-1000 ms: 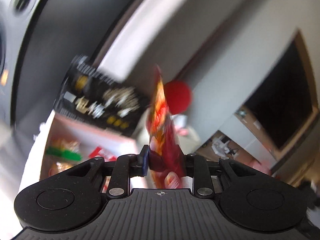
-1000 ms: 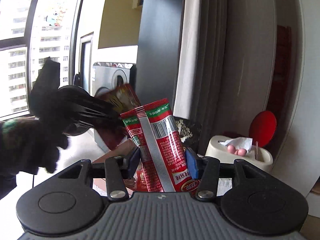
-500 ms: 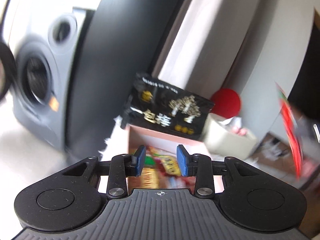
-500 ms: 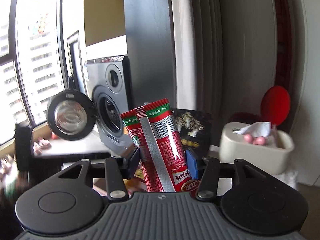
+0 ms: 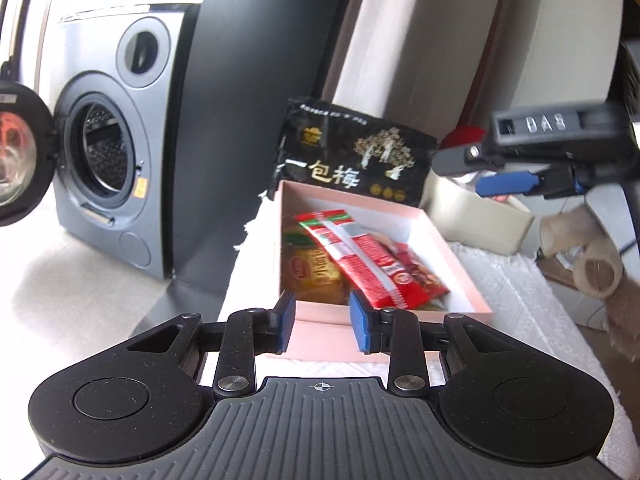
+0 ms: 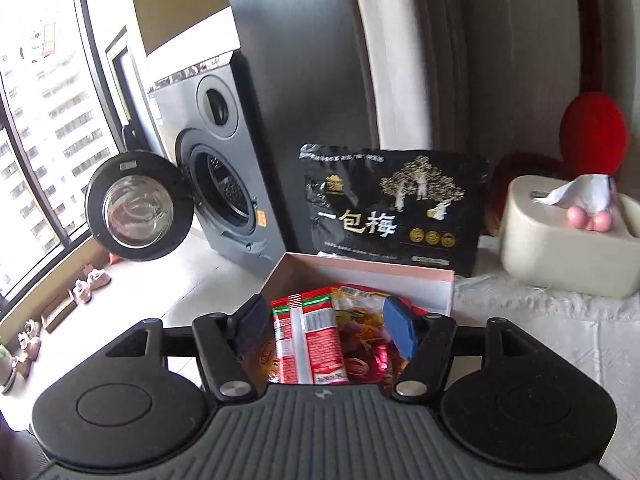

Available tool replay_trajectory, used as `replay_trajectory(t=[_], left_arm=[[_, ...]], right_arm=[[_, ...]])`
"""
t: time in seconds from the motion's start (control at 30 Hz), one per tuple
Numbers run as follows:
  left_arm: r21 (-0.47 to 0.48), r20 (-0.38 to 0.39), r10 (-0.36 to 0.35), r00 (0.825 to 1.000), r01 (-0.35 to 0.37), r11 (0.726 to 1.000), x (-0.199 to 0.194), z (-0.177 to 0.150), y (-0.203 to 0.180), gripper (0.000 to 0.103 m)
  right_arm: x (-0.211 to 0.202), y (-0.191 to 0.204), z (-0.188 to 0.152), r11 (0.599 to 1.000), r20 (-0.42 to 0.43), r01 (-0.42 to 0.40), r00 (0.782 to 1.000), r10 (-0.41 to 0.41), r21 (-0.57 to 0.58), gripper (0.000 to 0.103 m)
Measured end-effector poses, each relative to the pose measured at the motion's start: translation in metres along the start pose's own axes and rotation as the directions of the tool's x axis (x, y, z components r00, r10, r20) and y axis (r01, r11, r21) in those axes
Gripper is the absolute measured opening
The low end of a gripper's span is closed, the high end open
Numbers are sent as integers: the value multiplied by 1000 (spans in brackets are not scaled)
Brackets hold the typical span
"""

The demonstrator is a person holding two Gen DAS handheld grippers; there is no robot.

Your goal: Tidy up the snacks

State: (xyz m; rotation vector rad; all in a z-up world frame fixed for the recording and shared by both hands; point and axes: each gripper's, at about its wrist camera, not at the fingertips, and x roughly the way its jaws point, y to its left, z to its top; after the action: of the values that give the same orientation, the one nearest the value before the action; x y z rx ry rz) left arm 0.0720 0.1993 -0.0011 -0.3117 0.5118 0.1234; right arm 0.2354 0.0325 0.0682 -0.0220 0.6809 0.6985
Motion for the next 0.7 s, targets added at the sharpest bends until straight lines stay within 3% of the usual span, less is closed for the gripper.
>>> replay_trajectory(t=[0.1,0.33,0.6,0.7], left_arm=[[46,6,5,1000,-5,999,-7,-4,-15,33],[106,-14,-17,1000,18,994,-18,-22,-48,33],[158,105,-85,991,68,985,-78,-62,-81,20],[189,170,-5,985,-27,982,-97,-77,-96,20]], right_arm=[[-20,-3,-19,1000,36,-2,999,3,-25,72],[-59,-13,-80,999,79,-13,997,16,-43,74],[-106,-24,-156,999,109,8,994,-12,42,76],[-123,-18,-179,999,130,39,991,-43,35,77]])
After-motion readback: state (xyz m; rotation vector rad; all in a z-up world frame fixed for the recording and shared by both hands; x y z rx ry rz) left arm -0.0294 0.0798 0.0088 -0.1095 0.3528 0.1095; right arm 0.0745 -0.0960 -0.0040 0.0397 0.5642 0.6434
